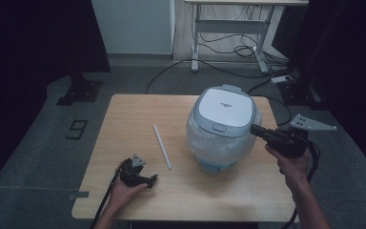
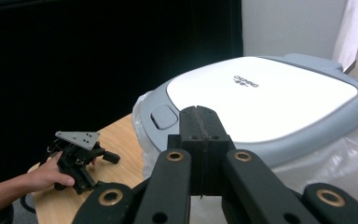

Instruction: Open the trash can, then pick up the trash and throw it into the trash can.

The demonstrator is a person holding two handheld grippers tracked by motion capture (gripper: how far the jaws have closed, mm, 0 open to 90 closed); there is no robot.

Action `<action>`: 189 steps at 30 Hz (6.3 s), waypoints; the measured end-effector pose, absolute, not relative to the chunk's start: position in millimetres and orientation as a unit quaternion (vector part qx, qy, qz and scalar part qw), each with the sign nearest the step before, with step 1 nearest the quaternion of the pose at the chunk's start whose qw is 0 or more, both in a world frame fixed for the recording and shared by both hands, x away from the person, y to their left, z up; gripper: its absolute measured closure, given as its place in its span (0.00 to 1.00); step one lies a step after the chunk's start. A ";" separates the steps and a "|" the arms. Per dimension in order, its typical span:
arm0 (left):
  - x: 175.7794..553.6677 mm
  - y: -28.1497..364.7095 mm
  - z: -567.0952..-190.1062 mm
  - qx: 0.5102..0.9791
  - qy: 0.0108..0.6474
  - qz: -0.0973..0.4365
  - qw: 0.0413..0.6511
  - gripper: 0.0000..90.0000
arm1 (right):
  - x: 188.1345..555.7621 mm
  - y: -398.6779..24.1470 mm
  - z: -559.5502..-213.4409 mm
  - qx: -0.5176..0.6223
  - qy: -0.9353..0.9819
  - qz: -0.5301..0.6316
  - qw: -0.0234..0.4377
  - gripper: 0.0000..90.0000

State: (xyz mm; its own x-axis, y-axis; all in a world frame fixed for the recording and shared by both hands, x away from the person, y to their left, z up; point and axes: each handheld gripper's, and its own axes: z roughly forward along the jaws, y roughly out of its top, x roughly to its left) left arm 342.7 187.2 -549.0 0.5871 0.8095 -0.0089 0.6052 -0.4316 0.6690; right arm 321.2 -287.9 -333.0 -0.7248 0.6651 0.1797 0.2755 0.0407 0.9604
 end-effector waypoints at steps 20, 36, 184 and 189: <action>342.7 187.2 -548.9 0.831 0.426 0.159 0.321 0.04 | 343.9 -252.2 -335.6 0.318 0.719 0.602 0.137 1.00; 342.6 187.2 -548.9 0.831 0.426 0.159 0.321 0.04 | 351.9 -230.6 -335.8 0.307 0.730 0.597 0.127 1.00; 414.1 142.5 -523.7 0.789 0.496 0.145 0.333 0.19 | 306.9 -344.8 -537.7 0.486 0.720 0.457 0.193 0.34; 424.1 134.1 -534.3 0.789 0.505 0.139 0.321 0.20 | 306.7 -345.4 -537.7 0.489 0.718 0.454 0.197 0.34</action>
State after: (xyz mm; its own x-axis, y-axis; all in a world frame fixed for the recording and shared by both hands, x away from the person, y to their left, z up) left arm 424.1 134.1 -534.3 0.4520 0.8858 -0.1052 0.7072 -0.2839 0.6475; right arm 306.7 -345.4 -537.7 -0.4430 0.8819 0.1613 0.5232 0.1082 0.8453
